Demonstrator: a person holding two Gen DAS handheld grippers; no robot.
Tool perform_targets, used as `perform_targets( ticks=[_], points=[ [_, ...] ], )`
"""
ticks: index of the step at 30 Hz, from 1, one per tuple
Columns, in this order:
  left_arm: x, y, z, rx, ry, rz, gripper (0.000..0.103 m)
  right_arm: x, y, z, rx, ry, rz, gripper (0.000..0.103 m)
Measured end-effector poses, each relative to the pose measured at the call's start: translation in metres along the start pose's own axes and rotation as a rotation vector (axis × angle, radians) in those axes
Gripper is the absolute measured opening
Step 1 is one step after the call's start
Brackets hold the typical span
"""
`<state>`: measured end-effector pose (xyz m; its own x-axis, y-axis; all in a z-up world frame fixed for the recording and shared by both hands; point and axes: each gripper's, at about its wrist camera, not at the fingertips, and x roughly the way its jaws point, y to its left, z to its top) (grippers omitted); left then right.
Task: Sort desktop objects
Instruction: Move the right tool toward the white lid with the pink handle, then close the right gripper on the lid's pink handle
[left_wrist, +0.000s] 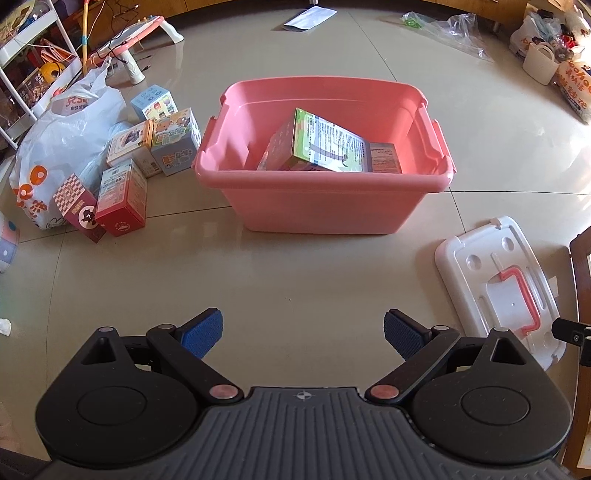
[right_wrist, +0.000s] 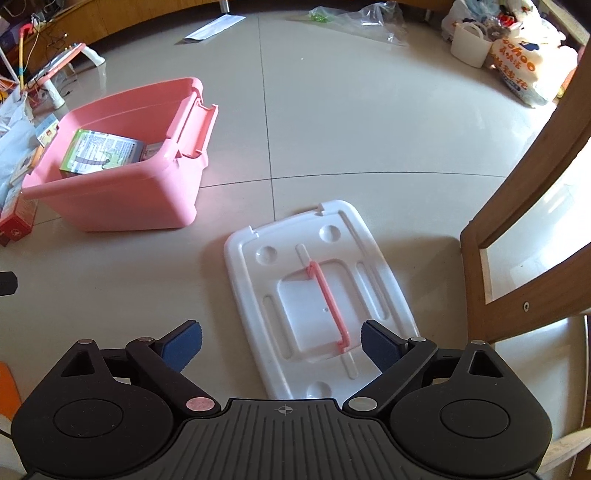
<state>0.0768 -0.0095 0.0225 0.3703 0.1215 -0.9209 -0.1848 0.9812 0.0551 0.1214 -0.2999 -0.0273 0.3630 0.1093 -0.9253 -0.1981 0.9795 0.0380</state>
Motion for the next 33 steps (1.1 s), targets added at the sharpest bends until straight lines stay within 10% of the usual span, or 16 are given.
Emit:
perform_targets(
  ticks=[33],
  points=[
    [0.046,-0.020,-0.006,0.077,0.070,0.005,0.097,0.102,-0.014,0.022,-0.173,0.168,0.004,0.089]
  ],
)
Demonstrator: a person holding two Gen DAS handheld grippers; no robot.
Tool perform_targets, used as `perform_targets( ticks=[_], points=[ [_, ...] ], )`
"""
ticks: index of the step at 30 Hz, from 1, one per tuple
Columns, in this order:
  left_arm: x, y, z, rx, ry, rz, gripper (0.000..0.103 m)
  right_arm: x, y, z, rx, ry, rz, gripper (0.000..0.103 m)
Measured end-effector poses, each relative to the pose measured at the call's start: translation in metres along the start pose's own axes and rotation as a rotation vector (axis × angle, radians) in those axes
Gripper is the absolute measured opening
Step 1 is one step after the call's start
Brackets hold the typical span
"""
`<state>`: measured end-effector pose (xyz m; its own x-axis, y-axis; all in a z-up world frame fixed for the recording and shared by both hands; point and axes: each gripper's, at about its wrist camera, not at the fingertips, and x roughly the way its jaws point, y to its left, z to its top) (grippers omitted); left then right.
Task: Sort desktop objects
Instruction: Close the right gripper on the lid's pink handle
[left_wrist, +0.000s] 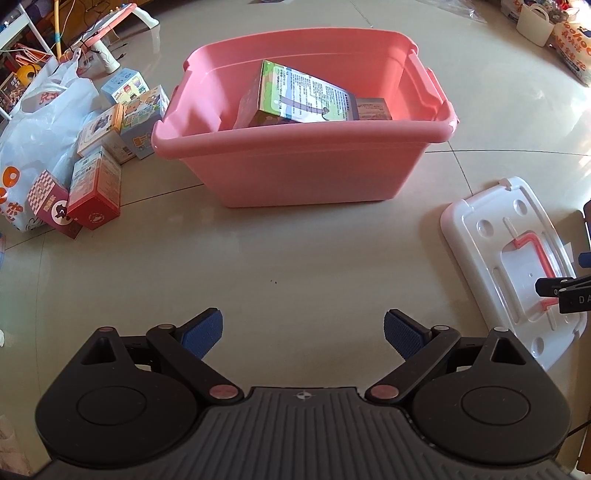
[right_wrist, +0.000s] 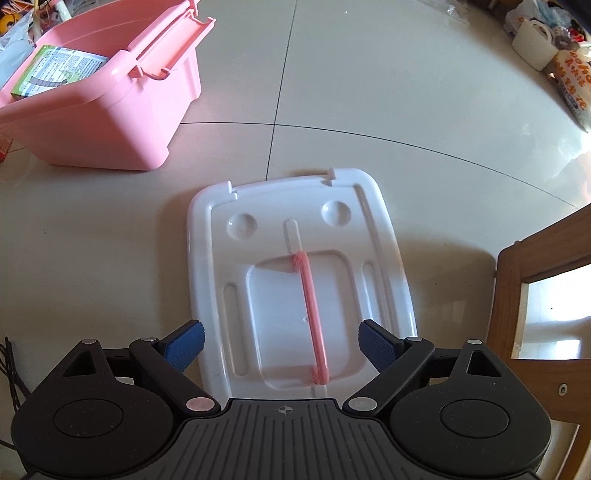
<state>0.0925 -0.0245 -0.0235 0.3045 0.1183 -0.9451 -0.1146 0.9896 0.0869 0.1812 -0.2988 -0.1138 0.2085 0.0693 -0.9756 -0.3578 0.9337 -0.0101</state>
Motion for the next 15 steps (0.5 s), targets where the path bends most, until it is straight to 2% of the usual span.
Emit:
perform_targets(
  ticks=[11,15],
  points=[
    [0.009,-0.004,-0.002,0.025,0.013,-0.001,0.097,0.025,-0.007,0.006,-0.034,0.036,-0.033,0.079],
    [0.011,-0.003,-0.002,0.023,0.019,-0.027,0.097,0.035,-0.010,0.008,-0.033,0.047,-0.020,0.078]
  ],
)
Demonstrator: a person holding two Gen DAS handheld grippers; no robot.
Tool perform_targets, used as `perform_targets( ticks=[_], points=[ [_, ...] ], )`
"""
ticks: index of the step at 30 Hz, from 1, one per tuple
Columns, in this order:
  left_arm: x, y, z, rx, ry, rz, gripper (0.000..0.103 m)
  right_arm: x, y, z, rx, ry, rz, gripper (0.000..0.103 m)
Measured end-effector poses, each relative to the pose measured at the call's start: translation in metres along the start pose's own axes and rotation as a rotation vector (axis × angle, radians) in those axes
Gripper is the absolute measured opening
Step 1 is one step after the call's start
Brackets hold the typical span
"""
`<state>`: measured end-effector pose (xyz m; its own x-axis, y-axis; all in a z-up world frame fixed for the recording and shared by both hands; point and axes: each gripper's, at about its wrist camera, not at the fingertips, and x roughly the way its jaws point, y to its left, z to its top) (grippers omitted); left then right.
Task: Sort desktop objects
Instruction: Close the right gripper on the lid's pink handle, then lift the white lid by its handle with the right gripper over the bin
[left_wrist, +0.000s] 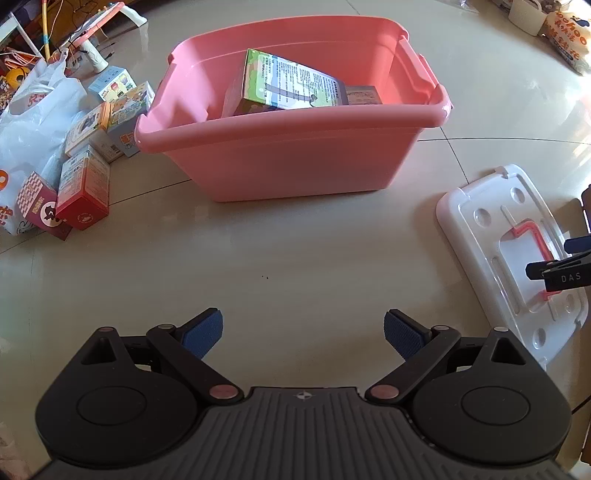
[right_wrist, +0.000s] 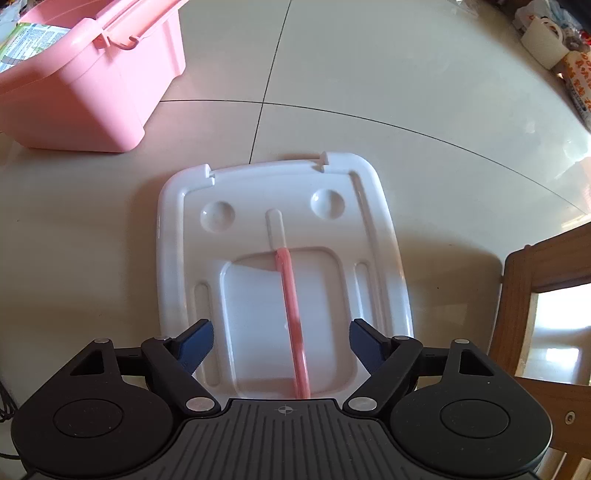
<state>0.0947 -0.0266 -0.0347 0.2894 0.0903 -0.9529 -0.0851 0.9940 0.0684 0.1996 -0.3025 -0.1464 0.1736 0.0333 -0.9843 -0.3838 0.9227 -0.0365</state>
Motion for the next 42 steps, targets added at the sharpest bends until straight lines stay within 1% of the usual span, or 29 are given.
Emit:
perform_targets(
  ticks=[3,6,8,9,11,13,16,21,22,23,33,37,42],
  points=[
    [0.001,0.000,-0.001,0.003,0.003,-0.026,0.097,0.007,0.000,0.001,-0.002,0.008,0.006,0.075],
    [0.003,-0.002,-0.002,0.016,0.007,-0.026,0.097,0.015,0.001,0.002,-0.012,0.022,0.018,0.067],
    [0.005,-0.002,-0.002,0.019,0.011,-0.024,0.097,0.020,0.003,0.003,-0.024,0.034,0.017,0.058],
    [0.005,-0.001,-0.002,0.017,0.014,-0.026,0.097,0.022,0.004,0.003,-0.029,0.039,0.015,0.056],
    [0.006,0.000,-0.002,0.011,0.019,-0.030,0.097,0.025,0.006,0.003,-0.042,0.046,0.012,0.042],
    [0.007,0.000,-0.002,0.007,0.023,-0.033,0.097,0.027,0.008,0.004,-0.055,0.051,0.012,0.035],
    [0.007,0.001,-0.002,0.010,0.022,-0.034,0.097,0.028,0.009,0.005,-0.068,0.051,-0.008,0.030],
    [0.008,0.002,-0.002,0.009,0.021,-0.029,0.097,0.028,0.005,0.006,-0.050,0.050,-0.018,0.018],
    [0.008,0.002,-0.002,0.006,0.021,-0.029,0.097,0.028,0.005,0.006,-0.053,0.053,-0.018,0.012],
    [0.008,0.002,-0.002,0.003,0.021,-0.029,0.097,0.029,0.006,0.006,-0.056,0.056,-0.019,0.008],
    [0.009,-0.001,-0.002,0.012,0.027,-0.042,0.097,0.027,0.010,0.004,-0.102,0.045,-0.032,0.007],
    [0.007,-0.004,-0.002,0.026,0.020,-0.043,0.097,0.025,0.012,0.004,-0.113,0.045,-0.030,0.007],
    [0.006,-0.004,-0.001,0.016,0.021,-0.048,0.097,0.020,0.014,0.004,-0.126,0.048,-0.019,0.006]
  ],
)
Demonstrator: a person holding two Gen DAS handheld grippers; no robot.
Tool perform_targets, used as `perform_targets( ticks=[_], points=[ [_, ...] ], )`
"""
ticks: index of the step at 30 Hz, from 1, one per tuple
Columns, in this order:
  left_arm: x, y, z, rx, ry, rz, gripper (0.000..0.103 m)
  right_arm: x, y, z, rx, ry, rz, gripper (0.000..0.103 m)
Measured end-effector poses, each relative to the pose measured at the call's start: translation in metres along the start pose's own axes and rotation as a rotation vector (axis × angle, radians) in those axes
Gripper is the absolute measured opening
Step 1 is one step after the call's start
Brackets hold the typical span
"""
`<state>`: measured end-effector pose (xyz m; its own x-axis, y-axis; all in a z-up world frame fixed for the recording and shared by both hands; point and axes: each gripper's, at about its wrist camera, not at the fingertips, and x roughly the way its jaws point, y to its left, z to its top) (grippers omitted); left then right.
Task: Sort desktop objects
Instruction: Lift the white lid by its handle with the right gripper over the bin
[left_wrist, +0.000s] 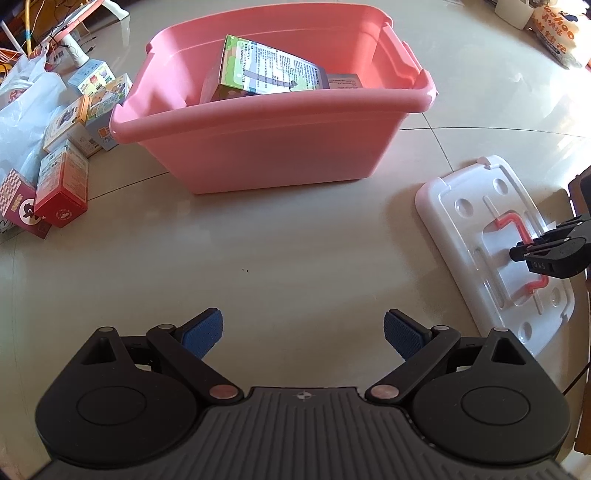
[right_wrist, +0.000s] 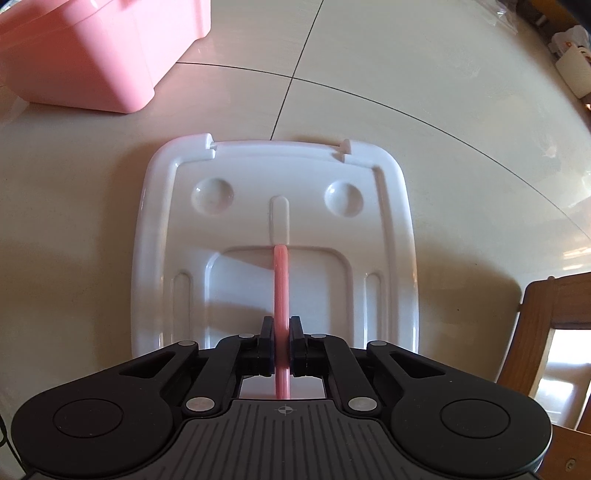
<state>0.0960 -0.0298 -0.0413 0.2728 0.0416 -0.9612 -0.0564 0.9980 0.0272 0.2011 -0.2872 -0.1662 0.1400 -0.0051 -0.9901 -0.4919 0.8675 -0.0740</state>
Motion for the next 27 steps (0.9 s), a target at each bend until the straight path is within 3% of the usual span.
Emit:
perform_targets(
  ticks=[17,27],
  points=[
    [-0.024,-0.007,0.004,0.007,-0.012,-0.044,0.097,-0.061,-0.013,-0.019,-0.037,-0.036,-0.060,0.006],
    [-0.070,-0.010,0.016,-0.021,0.030,-0.077,0.097,-0.133,-0.006,-0.006,-0.128,-0.114,-0.089,0.006]
  ],
)
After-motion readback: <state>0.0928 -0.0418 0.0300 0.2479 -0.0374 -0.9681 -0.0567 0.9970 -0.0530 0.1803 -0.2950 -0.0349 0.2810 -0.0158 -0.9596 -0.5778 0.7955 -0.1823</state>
